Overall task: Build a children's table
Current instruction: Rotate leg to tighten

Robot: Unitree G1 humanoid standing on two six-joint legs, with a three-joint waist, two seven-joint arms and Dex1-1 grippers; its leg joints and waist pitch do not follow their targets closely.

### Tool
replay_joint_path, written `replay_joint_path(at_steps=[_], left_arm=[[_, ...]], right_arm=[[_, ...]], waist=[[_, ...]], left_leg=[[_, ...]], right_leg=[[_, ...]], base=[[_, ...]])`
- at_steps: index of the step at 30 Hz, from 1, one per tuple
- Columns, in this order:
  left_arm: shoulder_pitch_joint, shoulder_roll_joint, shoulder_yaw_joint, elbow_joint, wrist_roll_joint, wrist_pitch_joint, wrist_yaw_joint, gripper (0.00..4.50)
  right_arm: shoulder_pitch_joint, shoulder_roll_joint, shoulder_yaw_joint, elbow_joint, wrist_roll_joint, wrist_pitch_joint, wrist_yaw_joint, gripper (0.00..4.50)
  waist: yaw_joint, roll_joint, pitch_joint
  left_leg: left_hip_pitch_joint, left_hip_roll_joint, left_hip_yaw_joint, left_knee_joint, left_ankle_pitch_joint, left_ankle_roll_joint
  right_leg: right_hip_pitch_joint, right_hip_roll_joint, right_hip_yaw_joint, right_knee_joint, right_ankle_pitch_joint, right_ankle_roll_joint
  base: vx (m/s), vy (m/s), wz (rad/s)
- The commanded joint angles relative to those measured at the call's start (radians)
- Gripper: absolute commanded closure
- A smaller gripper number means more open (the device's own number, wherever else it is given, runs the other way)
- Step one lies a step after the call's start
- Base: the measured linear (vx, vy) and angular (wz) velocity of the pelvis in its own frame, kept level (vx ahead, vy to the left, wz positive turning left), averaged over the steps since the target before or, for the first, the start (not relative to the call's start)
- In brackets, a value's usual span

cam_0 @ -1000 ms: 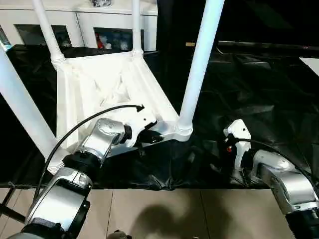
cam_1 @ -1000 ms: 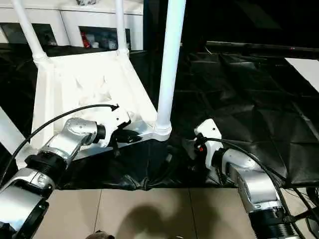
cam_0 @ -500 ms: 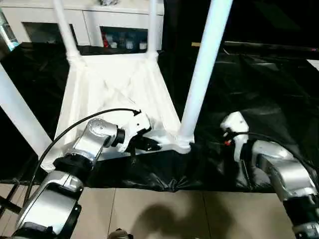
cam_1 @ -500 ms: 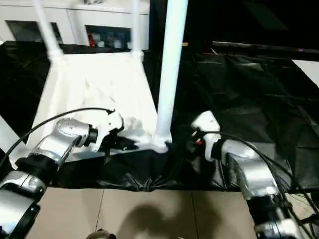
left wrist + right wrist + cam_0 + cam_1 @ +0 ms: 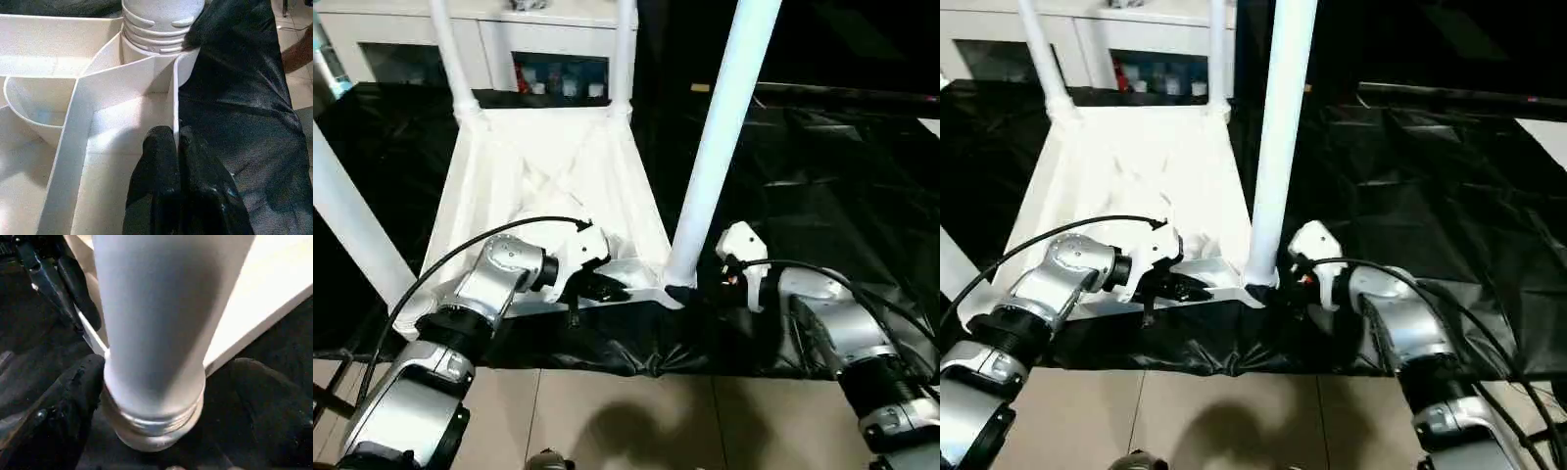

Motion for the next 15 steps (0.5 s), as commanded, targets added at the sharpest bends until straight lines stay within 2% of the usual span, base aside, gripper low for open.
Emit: replay_joint_path(at_steps=[1, 5, 12, 14, 15], left_arm=[[0.003, -0.016, -0.005, -0.021, -0.02, -0.013, -0.032, 4.5], [0.005, -0.014, -0.006, -0.025, -0.018, -0.013, -0.03, 4.5], [0.011, -0.007, -0.009, -0.034, -0.014, -0.009, -0.036, 4.5], [0.011, -0.003, -0.011, -0.036, -0.012, -0.007, -0.04, 4.5], [0.012, -0.002, -0.011, -0.037, -0.012, -0.006, -0.041, 4.5]], right_arm=[[-0.026, 0.0, 0.003, 0.029, -0.015, -0.016, 0.004, 0.37], [-0.049, 0.014, 0.001, 0.07, -0.016, -0.036, 0.01, 0.56], [-0.069, 0.036, -0.007, 0.121, -0.018, -0.071, 0.027, 1.23], [-0.071, 0.042, -0.009, 0.129, -0.016, -0.075, 0.039, 1.27], [-0.07, 0.044, -0.009, 0.13, -0.015, -0.075, 0.044, 1.53]], waist=[[-0.004, -0.007, -0.075], [-0.003, -0.006, -0.075], [-0.004, -0.008, -0.074], [-0.003, -0.008, -0.074], [-0.003, -0.009, -0.074]], left_leg=[[0.016, 0.049, -0.021, -0.066, -0.187, 0.038], [0.016, 0.05, -0.021, -0.067, -0.193, 0.036], [0.016, 0.051, -0.022, -0.068, -0.191, 0.037], [0.016, 0.051, -0.021, -0.067, -0.193, 0.038], [0.016, 0.05, -0.021, -0.067, -0.192, 0.038]], right_leg=[[0.05, -0.074, 0.058, -0.066, -0.194, -0.224], [0.051, -0.074, 0.058, -0.067, -0.21, -0.221], [0.051, -0.073, 0.058, -0.065, -0.208, -0.223], [0.05, -0.074, 0.058, -0.066, -0.208, -0.223], [0.05, -0.073, 0.058, -0.065, -0.208, -0.222]], base=[[0.0, 0.0, 0.0], [0.0, 0.0, 0.0], [0.0, 0.0, 0.0], [0.0, 0.0, 0.0], [0.0, 0.0, 0.0]])
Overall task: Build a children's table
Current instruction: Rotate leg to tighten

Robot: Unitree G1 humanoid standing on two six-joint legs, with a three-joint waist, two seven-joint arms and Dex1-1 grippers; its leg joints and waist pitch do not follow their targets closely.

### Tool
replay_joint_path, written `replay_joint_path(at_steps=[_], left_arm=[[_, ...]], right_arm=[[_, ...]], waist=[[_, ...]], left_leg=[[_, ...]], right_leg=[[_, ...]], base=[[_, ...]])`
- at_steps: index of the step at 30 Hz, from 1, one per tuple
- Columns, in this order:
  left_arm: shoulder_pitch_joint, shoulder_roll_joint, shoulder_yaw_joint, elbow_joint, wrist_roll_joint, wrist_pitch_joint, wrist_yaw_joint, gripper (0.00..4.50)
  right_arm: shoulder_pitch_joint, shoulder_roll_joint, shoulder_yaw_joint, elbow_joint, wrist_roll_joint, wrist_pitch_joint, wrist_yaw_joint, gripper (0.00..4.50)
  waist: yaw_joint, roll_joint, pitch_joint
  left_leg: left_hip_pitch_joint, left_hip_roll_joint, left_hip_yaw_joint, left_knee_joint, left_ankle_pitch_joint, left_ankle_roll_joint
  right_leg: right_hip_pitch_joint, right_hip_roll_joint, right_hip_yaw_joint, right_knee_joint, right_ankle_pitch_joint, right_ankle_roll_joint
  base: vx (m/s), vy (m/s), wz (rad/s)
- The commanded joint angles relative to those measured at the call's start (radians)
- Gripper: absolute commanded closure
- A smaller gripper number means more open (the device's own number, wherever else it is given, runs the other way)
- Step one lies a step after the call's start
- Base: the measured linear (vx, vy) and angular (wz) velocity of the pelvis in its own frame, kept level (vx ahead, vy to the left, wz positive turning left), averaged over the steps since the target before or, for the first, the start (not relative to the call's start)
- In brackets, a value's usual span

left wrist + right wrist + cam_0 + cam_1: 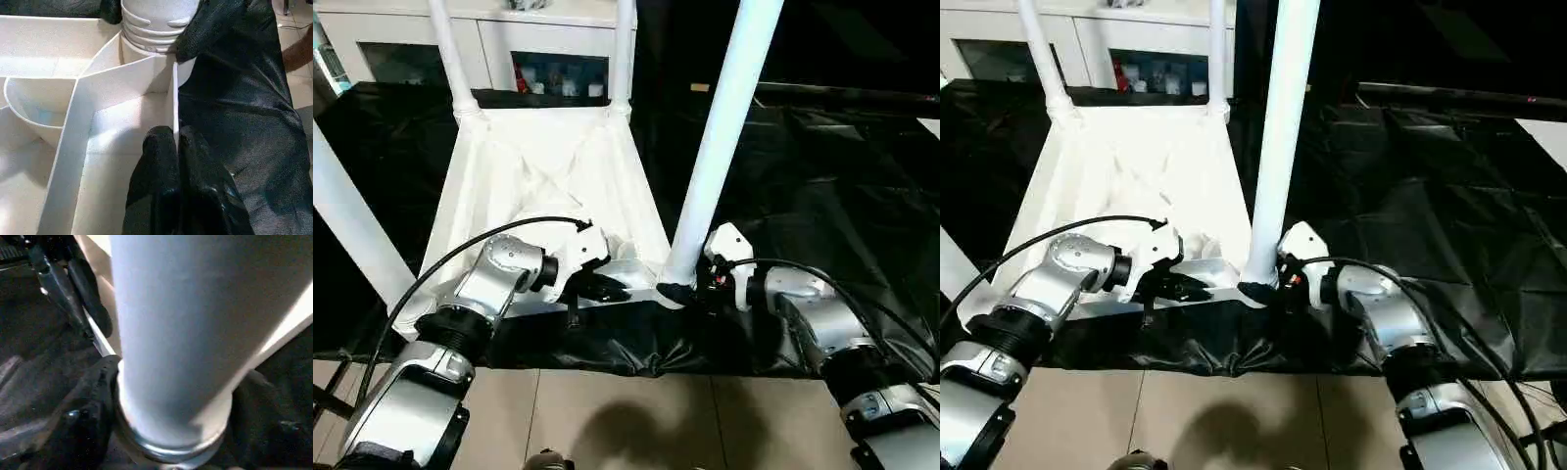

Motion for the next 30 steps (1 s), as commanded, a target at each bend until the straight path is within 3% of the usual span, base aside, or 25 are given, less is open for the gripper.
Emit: replay_joint_path(at_steps=[1, 7, 10, 13, 15, 18, 19, 20, 23, 24, 27, 30], left_arm=[[0.01, -0.009, -0.011, -0.032, -0.018, -0.006, -0.042, 4.5], [-0.008, -0.053, 0.015, -0.019, -0.007, 0.037, 0.081, 4.5], [-0.024, -0.127, 0.024, -0.013, 0.018, 0.068, 0.226, 4.5], [-0.032, -0.183, 0.017, -0.016, 0.028, 0.098, 0.291, 4.5], [-0.05, -0.254, 0.008, 0.008, 0.042, 0.111, 0.368, 4.5], [-0.061, -0.291, 0.001, 0.029, 0.046, 0.104, 0.397, 4.5], [-0.063, -0.298, -0.002, 0.035, 0.048, 0.101, 0.403, 4.5], [-0.064, -0.299, -0.002, 0.036, 0.049, 0.099, 0.404, 4.5], [-0.065, -0.299, 0.006, 0.043, 0.054, 0.057, 0.396, 4.5], [-0.064, -0.298, 0.007, 0.042, 0.054, 0.054, 0.394, 4.5], [-0.047, -0.253, 0.018, 0.023, 0.032, 0.013, 0.314, 4.5], [-0.034, -0.213, 0.018, 0.009, 0.017, 0.003, 0.252, 4.5]], right_arm=[[-0.019, -0.006, -0.012, 0.012, 0.0, -0.007, -0.003, 1.61], [0.002, 0.027, -0.041, 0.006, 0.026, 0.015, -0.038, 1.76], [0.034, 0.099, -0.083, 0.001, 0.021, 0.041, -0.21, 1.77], [0.041, 0.168, -0.112, 0.018, 0.016, 0.065, -0.358, 1.77], [0.018, 0.261, -0.138, 0.072, -0.011, 0.081, -0.565, 1.77], [-0.005, 0.316, -0.138, 0.103, -0.014, 0.057, -0.62, 1.77], [-0.011, 0.333, -0.136, 0.105, -0.019, 0.047, -0.627, 1.77], [-0.011, 0.335, -0.134, 0.104, -0.021, 0.046, -0.627, 1.77], [-0.015, 0.352, -0.111, 0.076, -0.057, 0.015, -0.602, 1.77], [-0.014, 0.352, -0.112, 0.075, -0.055, 0.015, -0.599, 1.08], [-0.005, 0.308, -0.124, 0.044, -0.021, 0.013, -0.512, 1.08], [0.004, 0.252, -0.109, 0.026, -0.022, 0.009, -0.434, 0.61]], waist=[[-0.001, -0.007, -0.075], [-0.002, -0.008, -0.074], [-0.002, -0.006, -0.072], [-0.008, -0.007, -0.073], [-0.014, 0.001, -0.07], [-0.024, 0.004, -0.072], [-0.023, 0.01, -0.072], [-0.026, 0.006, -0.072], [-0.027, 0.009, -0.073], [-0.026, 0.008, -0.073], [-0.025, 0.007, -0.074], [-0.024, 0.006, -0.076]], left_leg=[[0.016, 0.05, -0.022, -0.068, -0.189, 0.038], [0.016, 0.05, -0.021, -0.068, -0.191, 0.039], [0.022, 0.051, -0.023, -0.07, -0.209, 0.023], [0.017, 0.048, -0.025, -0.072, -0.212, 0.007], [0.018, 0.046, -0.025, -0.074, -0.225, 0.002], [0.019, 0.042, -0.027, -0.075, -0.252, -0.007], [0.021, 0.043, -0.028, -0.075, -0.26, -0.005], [0.019, 0.042, -0.028, -0.075, -0.264, -0.002], [0.018, 0.042, -0.027, -0.076, -0.262, 0.007], [0.018, 0.042, -0.027, -0.076, -0.266, 0.011], [0.017, 0.043, -0.027, -0.075, -0.265, 0.02], [0.015, 0.044, -0.026, -0.074, -0.237, 0.034]], right_leg=[[0.051, -0.074, 0.058, -0.065, -0.206, -0.223], [0.05, -0.074, 0.058, -0.066, -0.21, -0.227], [0.045, -0.076, 0.06, -0.074, -0.256, -0.214], [0.048, -0.076, 0.058, -0.077, -0.284, -0.195], [0.044, -0.074, 0.06, -0.084, -0.295, -0.187], [0.046, -0.073, 0.057, -0.089, -0.321, -0.176], [0.045, -0.073, 0.056, -0.089, -0.325, -0.175], [0.046, -0.072, 0.056, -0.09, -0.323, -0.171], [0.046, -0.071, 0.057, -0.089, -0.307, -0.169], [0.046, -0.072, 0.057, -0.09, -0.312, -0.169], [0.047, -0.073, 0.057, -0.09, -0.311, -0.169], [0.049, -0.072, 0.057, -0.083, -0.263, -0.182]], base=[[0.0, 0.0, 0.0], [0.0, 0.0, 0.0], [0.0, 0.0, 0.0], [0.0, 0.0, 0.0], [0.0, 0.0, 0.0], [0.0, 0.0, 0.0], [0.0, 0.0, 0.0], [0.0, 0.0, 0.0], [0.0, 0.0, 0.0], [0.0, 0.0, 0.0], [0.0, 0.0, 0.0], [0.0, 0.0, 0.0]])
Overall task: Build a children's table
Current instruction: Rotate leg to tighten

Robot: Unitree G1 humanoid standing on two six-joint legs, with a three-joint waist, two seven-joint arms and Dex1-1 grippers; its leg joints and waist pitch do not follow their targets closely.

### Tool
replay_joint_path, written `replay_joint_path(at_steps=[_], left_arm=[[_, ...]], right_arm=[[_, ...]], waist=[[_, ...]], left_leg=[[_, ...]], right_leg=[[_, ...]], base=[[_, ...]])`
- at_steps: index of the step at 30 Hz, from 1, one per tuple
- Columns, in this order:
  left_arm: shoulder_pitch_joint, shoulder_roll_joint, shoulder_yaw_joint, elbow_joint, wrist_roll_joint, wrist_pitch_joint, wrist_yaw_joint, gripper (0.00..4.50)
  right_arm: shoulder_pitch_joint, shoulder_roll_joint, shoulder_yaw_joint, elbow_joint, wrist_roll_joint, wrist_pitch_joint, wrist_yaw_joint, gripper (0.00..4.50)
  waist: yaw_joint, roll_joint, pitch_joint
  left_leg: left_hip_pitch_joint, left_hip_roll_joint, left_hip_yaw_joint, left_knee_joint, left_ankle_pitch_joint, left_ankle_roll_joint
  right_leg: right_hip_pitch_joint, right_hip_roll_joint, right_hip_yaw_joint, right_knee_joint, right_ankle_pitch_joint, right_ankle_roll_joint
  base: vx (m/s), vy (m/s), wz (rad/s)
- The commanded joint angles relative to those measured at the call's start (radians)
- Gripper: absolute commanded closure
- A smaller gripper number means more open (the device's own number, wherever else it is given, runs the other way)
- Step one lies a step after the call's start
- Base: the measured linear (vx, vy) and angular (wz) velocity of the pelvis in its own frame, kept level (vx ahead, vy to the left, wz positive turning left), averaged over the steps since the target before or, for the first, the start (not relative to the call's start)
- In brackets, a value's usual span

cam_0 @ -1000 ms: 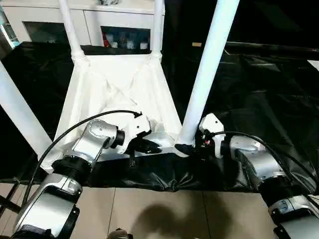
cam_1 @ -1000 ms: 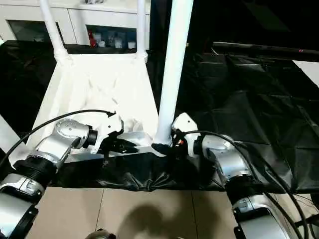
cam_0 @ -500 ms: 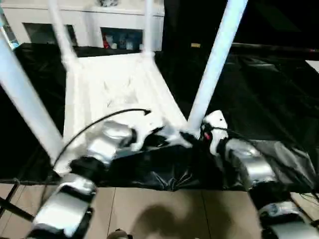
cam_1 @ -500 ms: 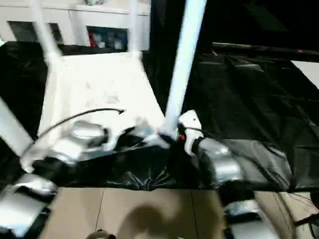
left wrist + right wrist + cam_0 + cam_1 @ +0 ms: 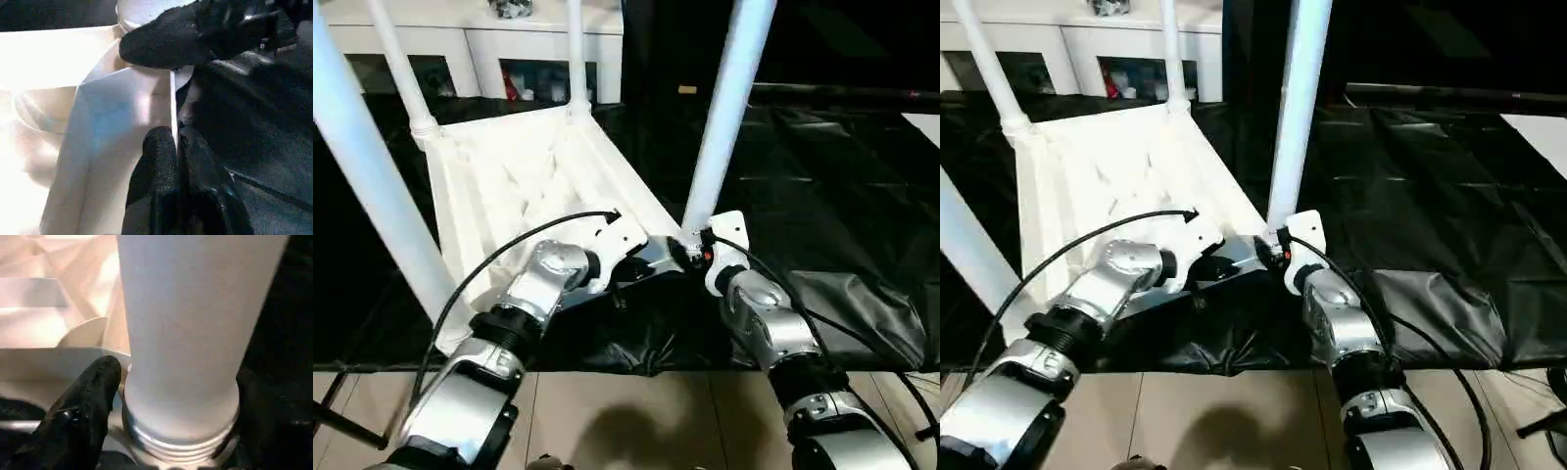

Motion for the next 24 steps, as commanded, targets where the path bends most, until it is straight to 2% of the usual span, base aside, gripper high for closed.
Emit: replay_joint_path(at_steps=[1, 3, 6, 8, 10, 13, 15, 17, 18, 19, 21, 23, 24], left_arm=[[0.007, -0.034, -0.02, -0.048, -0.062, -0.074, -0.081, 4.5], [0.011, -0.016, -0.018, -0.05, -0.063, -0.082, -0.109, 4.5], [0.021, 0.025, -0.015, -0.062, -0.076, -0.086, -0.195, 4.5], [0.025, 0.036, -0.015, -0.068, -0.08, -0.087, -0.223, 4.5], [0.03, 0.064, -0.021, -0.075, -0.091, -0.091, -0.289, 4.5], [0.032, 0.077, -0.025, -0.073, -0.091, -0.098, -0.325, 4.5], [0.033, 0.094, -0.03, -0.068, -0.089, -0.109, -0.366, 4.5], [0.033, 0.097, -0.03, -0.067, -0.089, -0.112, -0.373, 4.5], [0.032, 0.101, -0.03, -0.068, -0.092, -0.112, -0.384, 4.5], [0.031, 0.106, -0.031, -0.068, -0.093, -0.113, -0.396, 4.5], [0.029, 0.115, -0.034, -0.068, -0.095, -0.115, -0.42, 4.5], [0.029, 0.122, -0.035, -0.069, -0.094, -0.118, -0.436, 4.5], [0.029, 0.125, -0.037, -0.068, -0.093, -0.119, -0.443, 4.5]], right_arm=[[0.001, 0.015, 0.081, -0.04, 0.01, -0.013, 0.108, 0.6], [0.005, -0.015, 0.093, -0.043, -0.006, -0.019, 0.155, 0.51], [0.02, -0.093, 0.132, -0.064, -0.013, -0.012, 0.323, 0.51], [0.024, -0.112, 0.136, -0.071, -0.006, -0.005, 0.37, 0.51], [0.029, -0.167, 0.161, -0.088, 0.006, 0.006, 0.506, 0.51], [0.029, -0.199, 0.185, -0.091, 0.008, 0.006, 0.587, 0.51], [0.02, -0.226, 0.202, -0.087, 0.01, 0.007, 0.656, 0.51], [0.019, -0.23, 0.203, -0.086, 0.011, 0.007, 0.667, 0.51], [0.018, -0.235, 0.204, -0.086, 0.013, 0.005, 0.683, 0.51], [0.015, -0.238, 0.204, -0.081, 0.013, -0.001, 0.694, 0.51], [0.012, -0.243, 0.202, -0.077, 0.014, -0.01, 0.718, 0.75], [0.01, -0.244, 0.199, -0.076, 0.014, -0.018, 0.726, 0.75], [0.008, -0.242, 0.197, -0.073, 0.014, -0.023, 0.724, 0.95]], waist=[[0.0, -0.008, -0.069], [0.001, -0.007, -0.07], [0.005, -0.008, -0.068], [0.008, -0.008, -0.067], [0.011, -0.01, -0.065], [0.016, -0.009, -0.065], [0.018, -0.013, -0.065], [0.021, -0.011, -0.065], [0.022, -0.018, -0.065], [0.025, -0.015, -0.066], [0.025, -0.016, -0.066], [0.026, -0.015, -0.066], [0.026, -0.015, -0.067]], left_leg=[[0.011, 0.045, -0.024, -0.072, -0.226, 0.041], [0.01, 0.045, -0.024, -0.071, -0.209, 0.046], [0.012, 0.046, -0.021, -0.07, -0.208, 0.059], [0.012, 0.048, -0.022, -0.071, -0.219, 0.059], [0.012, 0.049, -0.021, -0.071, -0.237, 0.056], [0.014, 0.052, -0.022, -0.071, -0.239, 0.051], [0.014, 0.052, -0.022, -0.071, -0.238, 0.05], [0.013, 0.052, -0.021, -0.071, -0.233, 0.052], [0.013, 0.053, -0.021, -0.071, -0.228, 0.053], [0.014, 0.053, -0.022, -0.071, -0.223, 0.053], [0.013, 0.053, -0.021, -0.071, -0.217, 0.053], [0.013, 0.054, -0.021, -0.071, -0.216, 0.051], [0.013, 0.054, -0.021, -0.071, -0.214, 0.05]], right_leg=[[0.047, -0.071, 0.058, -0.08, -0.242, -0.191], [0.05, -0.072, 0.057, -0.076, -0.217, -0.204], [0.049, -0.071, 0.058, -0.075, -0.209, -0.212], [0.048, -0.072, 0.058, -0.077, -0.229, -0.211], [0.049, -0.072, 0.057, -0.081, -0.274, -0.201], [0.045, -0.073, 0.057, -0.082, -0.288, -0.2], [0.046, -0.074, 0.057, -0.081, -0.289, -0.2], [0.045, -0.074, 0.057, -0.08, -0.29, -0.201], [0.044, -0.074, 0.058, -0.08, -0.287, -0.201], [0.044, -0.075, 0.057, -0.078, -0.286, -0.202], [0.044, -0.075, 0.057, -0.077, -0.28, -0.204], [0.043, -0.074, 0.057, -0.076, -0.273, -0.207], [0.043, -0.074, 0.057, -0.075, -0.265, -0.21]], base=[[0.0, 0.0, 0.0], [0.0, 0.0, 0.0], [0.0, 0.0, 0.0], [0.0, 0.0, 0.0], [0.0, 0.0, 0.0], [0.0, 0.0, 0.0], [0.0, 0.0, 0.0], [0.0, 0.0, 0.0], [0.0, 0.0, 0.0], [0.0, 0.0, 0.0], [0.0, 0.0, 0.0], [0.0, 0.0, 0.0], [0.0, 0.0, 0.0]])
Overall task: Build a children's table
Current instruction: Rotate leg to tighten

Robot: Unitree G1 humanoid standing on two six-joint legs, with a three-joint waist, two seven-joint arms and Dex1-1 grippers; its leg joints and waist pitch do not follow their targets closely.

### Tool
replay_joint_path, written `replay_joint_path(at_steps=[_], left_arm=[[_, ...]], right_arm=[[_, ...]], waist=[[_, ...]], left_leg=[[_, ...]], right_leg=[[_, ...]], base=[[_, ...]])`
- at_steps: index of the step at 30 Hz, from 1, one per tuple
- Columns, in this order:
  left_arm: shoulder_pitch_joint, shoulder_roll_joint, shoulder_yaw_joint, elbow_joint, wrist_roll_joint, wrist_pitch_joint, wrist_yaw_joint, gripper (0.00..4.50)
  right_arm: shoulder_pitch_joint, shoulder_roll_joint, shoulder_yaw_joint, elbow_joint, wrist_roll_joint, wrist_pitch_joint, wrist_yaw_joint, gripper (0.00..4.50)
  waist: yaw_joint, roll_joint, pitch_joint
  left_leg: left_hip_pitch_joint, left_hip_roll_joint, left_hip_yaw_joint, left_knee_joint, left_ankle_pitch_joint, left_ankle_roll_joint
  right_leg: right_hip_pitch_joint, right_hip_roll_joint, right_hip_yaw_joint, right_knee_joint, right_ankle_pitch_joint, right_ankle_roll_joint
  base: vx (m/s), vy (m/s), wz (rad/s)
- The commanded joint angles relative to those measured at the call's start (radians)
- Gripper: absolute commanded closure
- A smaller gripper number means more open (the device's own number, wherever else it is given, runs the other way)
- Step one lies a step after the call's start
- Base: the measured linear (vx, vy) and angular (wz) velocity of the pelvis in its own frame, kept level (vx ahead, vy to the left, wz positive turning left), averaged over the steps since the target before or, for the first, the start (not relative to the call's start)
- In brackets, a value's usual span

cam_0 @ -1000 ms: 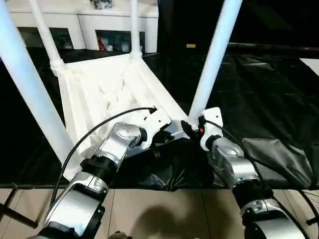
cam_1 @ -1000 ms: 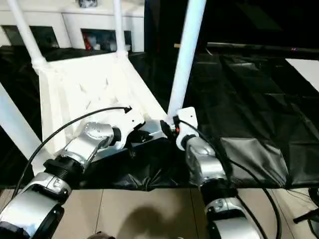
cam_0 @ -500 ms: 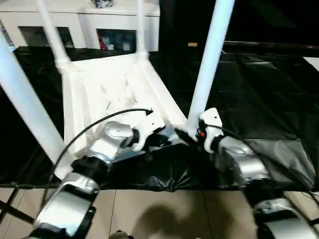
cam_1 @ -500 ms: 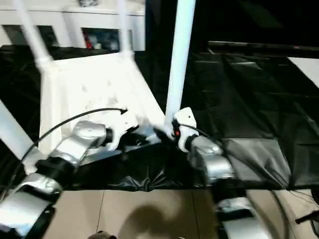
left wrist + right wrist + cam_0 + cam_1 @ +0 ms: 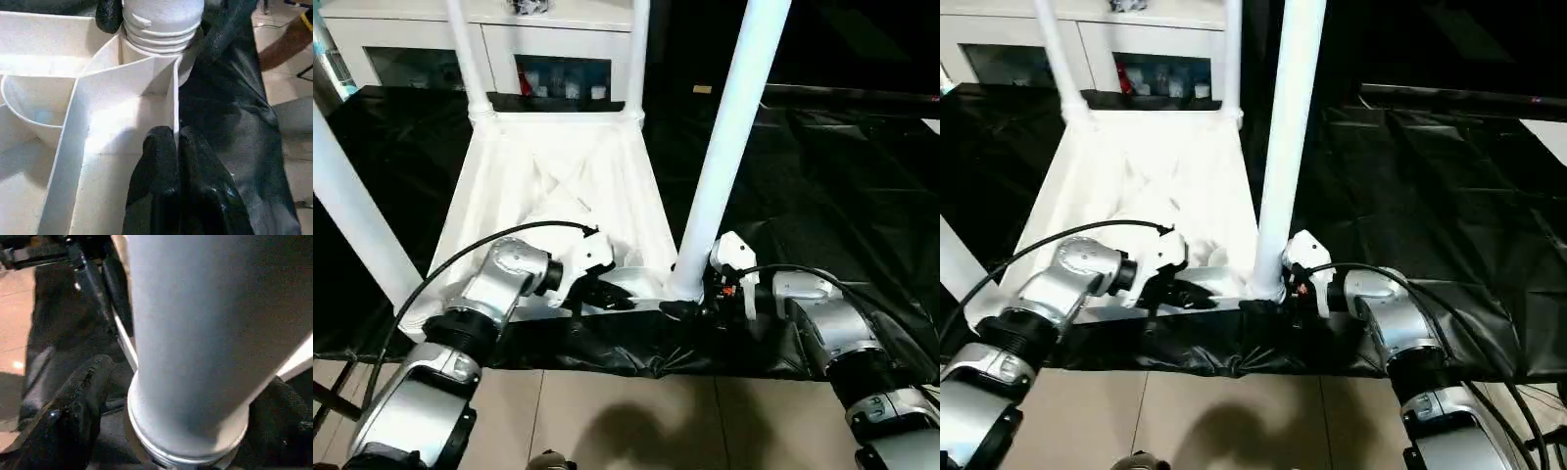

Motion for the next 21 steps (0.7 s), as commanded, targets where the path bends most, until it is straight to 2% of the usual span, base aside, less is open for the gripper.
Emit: replay_joint_path(at_steps=[1, 4, 6, 10, 14, 17, 18, 19, 21], left_arm=[[-0.011, -0.016, -0.018, -0.036, -0.034, -0.027, -0.044, 4.5], [-0.011, -0.008, -0.022, -0.035, -0.03, -0.031, -0.06, 4.5], [-0.011, -0.005, -0.023, -0.034, -0.027, -0.034, -0.064, 4.5], [-0.012, 0.001, -0.022, -0.027, -0.022, -0.042, -0.071, 4.5], [-0.015, -0.006, -0.018, -0.022, -0.019, -0.041, -0.053, 4.5], [-0.024, -0.027, -0.003, -0.005, -0.012, -0.039, 0.013, 4.5], [-0.036, -0.043, 0.007, 0.012, 0.0, -0.034, 0.076, 4.5], [-0.036, -0.043, 0.007, 0.012, 0.0, -0.034, 0.076, 4.5], [-0.066, -0.09, 0.033, 0.049, 0.018, -0.005, 0.225, 4.5]], right_arm=[[-0.008, 0.01, 0.022, 0.009, 0.001, -0.009, 0.028, 1.06], [-0.008, 0.011, 0.021, 0.007, 0.006, -0.01, 0.038, 1.16], [-0.007, 0.012, 0.021, 0.005, 0.007, -0.011, 0.041, 1.47], [0.0, 0.017, 0.02, 0.0, 0.011, -0.013, 0.05, 1.72], [0.014, 0.028, 0.014, -0.007, 0.018, -0.009, 0.039, 1.78], [0.024, 0.052, -0.009, -0.011, 0.032, -0.005, -0.007, 1.79], [0.02, 0.074, -0.03, 0.003, 0.034, -0.006, -0.066, 1.79], [0.02, 0.074, -0.03, 0.003, 0.034, -0.006, -0.066, 1.79], [0.004, 0.131, -0.082, 0.053, 0.024, -0.016, -0.246, 1.79]], waist=[[-0.002, -0.009, -0.07], [-0.003, -0.009, -0.068], [-0.002, -0.007, -0.068], [-0.001, -0.008, -0.069], [-0.001, -0.009, -0.069], [0.0, -0.008, -0.067], [-0.002, -0.011, -0.066], [-0.003, -0.009, -0.065], [-0.009, -0.013, -0.063]], left_leg=[[0.016, 0.053, -0.022, -0.07, -0.213, 0.05], [0.017, 0.054, -0.022, -0.071, -0.222, 0.045], [0.017, 0.054, -0.022, -0.072, -0.231, 0.04], [0.017, 0.055, -0.023, -0.072, -0.227, 0.037], [0.017, 0.054, -0.022, -0.072, -0.227, 0.037], [0.019, 0.055, -0.022, -0.073, -0.235, 0.034], [0.018, 0.055, -0.023, -0.074, -0.24, 0.029], [0.023, 0.053, -0.024, -0.074, -0.26, 0.021], [0.022, 0.052, -0.025, -0.075, -0.27, 0.007]], right_leg=[[0.044, -0.075, 0.058, -0.073, -0.258, -0.212], [0.044, -0.074, 0.058, -0.075, -0.264, -0.214], [0.044, -0.075, 0.058, -0.075, -0.266, -0.215], [0.045, -0.075, 0.058, -0.073, -0.254, -0.218], [0.045, -0.075, 0.058, -0.073, -0.25, -0.221], [0.043, -0.077, 0.059, -0.075, -0.261, -0.22], [0.042, -0.076, 0.059, -0.076, -0.275, -0.216], [0.039, -0.078, 0.059, -0.082, -0.31, -0.21], [0.038, -0.08, 0.06, -0.087, -0.358, -0.194]], base=[[0.0, 0.0, 0.0], [0.0, 0.0, 0.0], [0.0, 0.0, 0.0], [0.0, 0.0, 0.0], [0.0, 0.0, 0.0], [0.0, 0.0, 0.0], [0.0, 0.0, 0.0], [0.0, 0.0, 0.0], [0.0, 0.0, 0.0]])
